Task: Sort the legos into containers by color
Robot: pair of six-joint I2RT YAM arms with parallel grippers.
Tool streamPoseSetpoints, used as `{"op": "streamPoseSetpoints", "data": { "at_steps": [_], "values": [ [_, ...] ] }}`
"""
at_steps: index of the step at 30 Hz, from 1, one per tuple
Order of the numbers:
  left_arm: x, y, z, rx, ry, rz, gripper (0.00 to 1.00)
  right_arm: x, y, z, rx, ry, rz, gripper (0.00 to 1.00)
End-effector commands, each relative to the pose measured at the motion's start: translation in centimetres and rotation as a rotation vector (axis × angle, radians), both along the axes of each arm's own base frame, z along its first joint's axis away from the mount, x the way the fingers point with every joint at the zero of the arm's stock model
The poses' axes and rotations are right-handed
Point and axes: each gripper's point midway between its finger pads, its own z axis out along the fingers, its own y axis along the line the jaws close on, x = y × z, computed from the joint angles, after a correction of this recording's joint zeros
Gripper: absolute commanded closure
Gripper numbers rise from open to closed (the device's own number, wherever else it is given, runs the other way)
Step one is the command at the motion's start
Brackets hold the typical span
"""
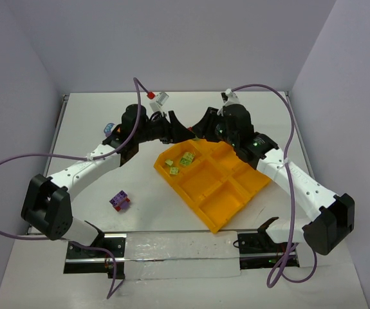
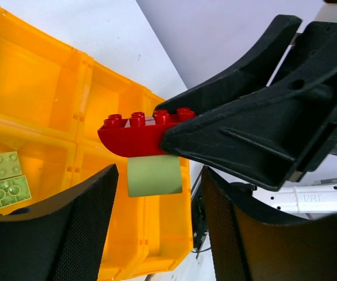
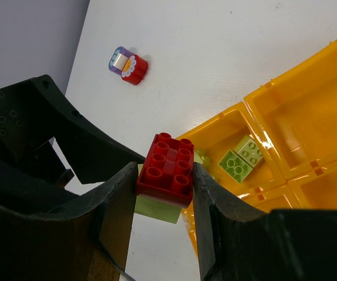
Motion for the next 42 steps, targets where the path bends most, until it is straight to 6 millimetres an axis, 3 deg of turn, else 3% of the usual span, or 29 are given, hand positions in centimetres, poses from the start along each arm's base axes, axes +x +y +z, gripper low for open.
{"op": "streamPoseSetpoints", "data": {
  "at_steps": [1, 2, 4, 7, 9, 18, 23, 29, 32, 37, 39, 42],
  "values": [
    [0.6, -0.5, 3.3, -0.070, -0.079, -0.010, 0.40, 0.2, 1.0, 2.3, 0.043, -0.049, 0.026, 1.00],
    [0.6, -0.4, 3.3, -0.070, -0.078, -0.007, 0.42, 0.2, 1.0, 2.3, 0.042, -0.049, 0.027, 1.00],
    [0.6, -0.4, 3.3, -0.071, -0.078, -0.004, 0.58, 0.2, 1.0, 2.3, 0.044, -0.050, 0.026, 1.00],
    [0.4, -0.2, 3.1, -0.066, -0.078, -0.007, 0.93, 0.3, 0.9, 2.3, 0.046, -0.050, 0.020, 1.00],
    [-0.3, -0.2, 2.6, -0.055, -0.081, -0.038, 1.00, 0.3, 0.8, 2.3, 0.056, -0.050, 0.019, 1.00],
    [-2.6, 1.8, -1.1, 0.015, -0.064, -0.055, 1.00, 1.2, -2.0, 3.0, 0.157, -0.066, -0.073, 1.00],
    [-1.9, 3.4, -3.4, 0.102, -0.034, 0.021, 1.00, 1.0, -3.9, 4.0, 0.196, -0.107, -0.163, 1.00],
    [3.0, 6.3, -6.4, 0.279, 0.048, 0.309, 1.00, 1.5, -7.3, 0.2, 0.006, -0.061, -0.287, 1.00],
    [4.6, 6.3, -6.7, 0.307, 0.054, 0.353, 1.00, 1.2, -8.3, -1.8, -0.045, -0.034, -0.313, 1.00],
    [5.6, 5.4, -10.4, 0.378, 0.111, 0.332, 1.00, -0.2, -8.7, -3.7, -0.082, -0.005, -0.281, 1.00],
    [5.5, 5.2, -11.5, 0.387, 0.127, 0.323, 0.94, -0.6, -8.7, -4.0, -0.088, -0.002, -0.262, 1.00],
    [5.0, 4.8, -12.1, 0.381, 0.142, 0.299, 0.72, -1.5, -8.5, -5.0, -0.102, 0.009, -0.226, 1.00]
  ]
}}
